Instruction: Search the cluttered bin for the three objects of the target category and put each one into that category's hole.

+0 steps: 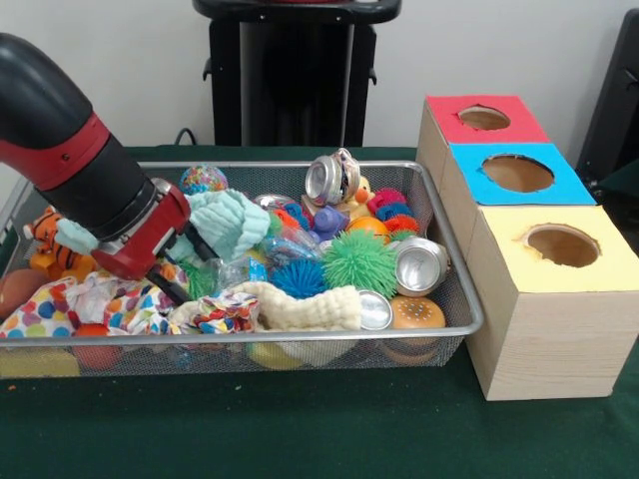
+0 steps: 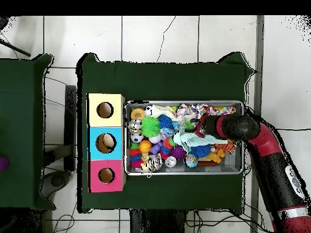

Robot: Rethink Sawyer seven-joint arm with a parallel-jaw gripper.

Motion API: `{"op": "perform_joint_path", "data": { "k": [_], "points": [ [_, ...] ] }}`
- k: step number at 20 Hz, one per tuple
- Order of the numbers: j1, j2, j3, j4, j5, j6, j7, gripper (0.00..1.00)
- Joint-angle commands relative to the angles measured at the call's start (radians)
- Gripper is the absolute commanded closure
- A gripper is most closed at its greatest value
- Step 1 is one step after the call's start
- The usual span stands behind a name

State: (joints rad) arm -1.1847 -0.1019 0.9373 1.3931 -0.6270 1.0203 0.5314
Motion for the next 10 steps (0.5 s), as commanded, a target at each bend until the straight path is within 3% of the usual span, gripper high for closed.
{"op": "perform_joint_path", "data": {
  "k": [1, 10],
  "points": [
    [0.067, 0.012, -0.084, -0.065, -0.129, -0.146, -0.097, 0.0],
    [0.052, -0.063, -0.086, 0.084, -0.145, -0.229, -0.004, 0.0]
  ]
}}
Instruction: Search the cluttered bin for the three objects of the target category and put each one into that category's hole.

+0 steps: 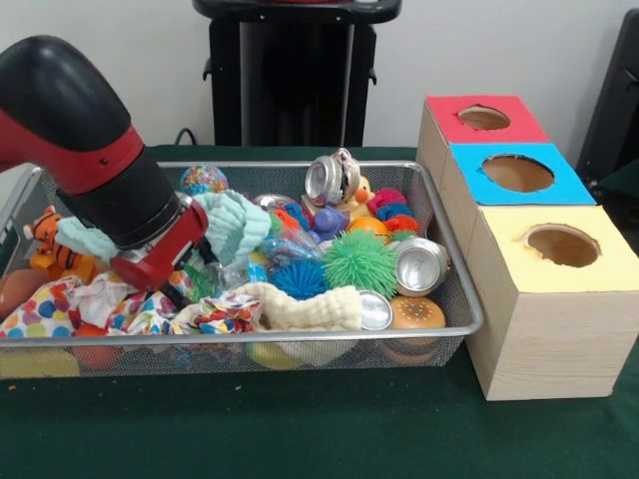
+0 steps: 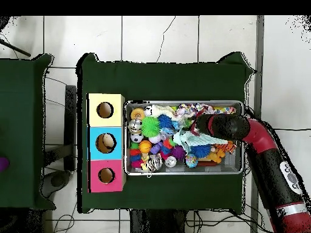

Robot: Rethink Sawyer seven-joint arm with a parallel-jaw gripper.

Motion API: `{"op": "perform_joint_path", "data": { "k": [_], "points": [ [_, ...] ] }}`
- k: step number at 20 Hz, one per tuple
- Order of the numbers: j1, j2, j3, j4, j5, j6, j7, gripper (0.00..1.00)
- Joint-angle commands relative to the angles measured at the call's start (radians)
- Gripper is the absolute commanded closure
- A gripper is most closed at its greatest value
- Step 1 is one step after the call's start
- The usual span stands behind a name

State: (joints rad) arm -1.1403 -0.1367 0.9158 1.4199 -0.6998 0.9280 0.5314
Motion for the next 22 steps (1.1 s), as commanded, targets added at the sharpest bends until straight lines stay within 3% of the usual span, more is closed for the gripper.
{"op": "perform_joint_path", "data": {
  "k": [1, 12, 22],
  "points": [
    [0.005, -0.036, -0.065, 0.072, -0.071, -0.144, 0.002, 0.0],
    [0.064, -0.174, -0.072, 0.129, -0.005, -0.117, 0.099, 0.0],
    [0.136, -0.184, -0.097, 0.108, 0.015, -0.164, 0.167, 0.0]
  ]
}}
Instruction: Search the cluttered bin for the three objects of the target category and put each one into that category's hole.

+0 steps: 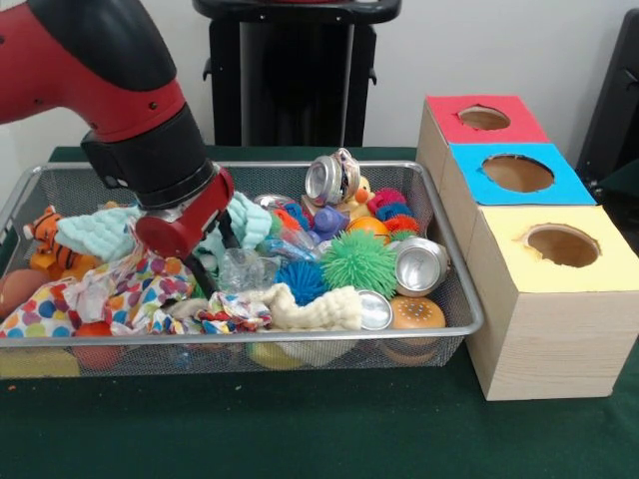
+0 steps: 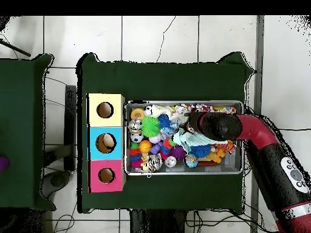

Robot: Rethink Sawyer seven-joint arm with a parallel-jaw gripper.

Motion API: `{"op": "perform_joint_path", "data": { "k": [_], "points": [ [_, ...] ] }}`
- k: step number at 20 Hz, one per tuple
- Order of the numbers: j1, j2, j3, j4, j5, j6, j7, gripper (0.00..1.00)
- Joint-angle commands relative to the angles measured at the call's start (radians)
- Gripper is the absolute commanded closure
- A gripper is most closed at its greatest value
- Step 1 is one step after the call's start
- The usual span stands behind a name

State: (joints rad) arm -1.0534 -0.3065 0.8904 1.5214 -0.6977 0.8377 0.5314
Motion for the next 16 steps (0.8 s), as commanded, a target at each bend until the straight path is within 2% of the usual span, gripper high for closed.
{"op": "perform_joint_path", "data": {
  "k": [1, 16],
  "points": [
    [0.054, -0.01, -0.076, 0.004, 0.014, -0.084, 0.172, 0.0],
    [0.056, 0.032, -0.099, -0.003, 0.057, -0.151, 0.169, 0.0]
  ]
}}
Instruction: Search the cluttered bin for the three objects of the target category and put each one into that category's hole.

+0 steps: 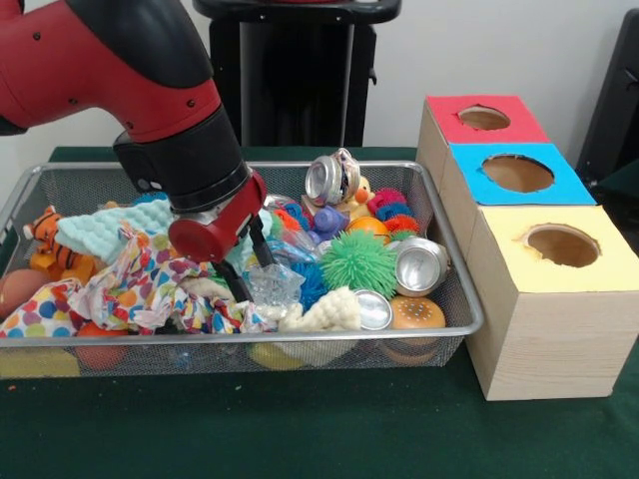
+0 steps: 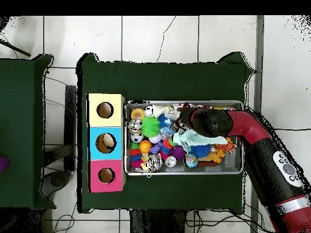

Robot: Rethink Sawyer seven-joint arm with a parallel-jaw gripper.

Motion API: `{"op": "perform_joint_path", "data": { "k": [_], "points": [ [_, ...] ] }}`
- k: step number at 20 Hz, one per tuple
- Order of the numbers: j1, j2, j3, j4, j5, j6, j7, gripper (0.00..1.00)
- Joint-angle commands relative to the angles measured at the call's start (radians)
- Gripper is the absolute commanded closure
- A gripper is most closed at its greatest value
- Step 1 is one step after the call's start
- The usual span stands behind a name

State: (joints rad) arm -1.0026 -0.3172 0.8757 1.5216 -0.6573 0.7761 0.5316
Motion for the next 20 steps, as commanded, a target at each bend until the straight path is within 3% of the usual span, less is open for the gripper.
{"op": "perform_joint_path", "data": {
  "k": [1, 13, 17, 18, 20],
  "points": [
    [0.004, 0.046, -0.084, -0.003, 0.021, -0.093, 0.169, 0.0],
    [0.008, 0.067, -0.112, -0.011, 0.056, -0.133, 0.16, 0.0],
    [0.038, 0.048, -0.16, -0.03, 0.061, -0.098, 0.2, 0.0],
    [0.046, 0.047, -0.168, -0.032, 0.078, -0.088, 0.205, 1.0],
    [0.049, 0.045, -0.171, -0.036, 0.08, -0.074, 0.2, 1.0]
  ]
}}
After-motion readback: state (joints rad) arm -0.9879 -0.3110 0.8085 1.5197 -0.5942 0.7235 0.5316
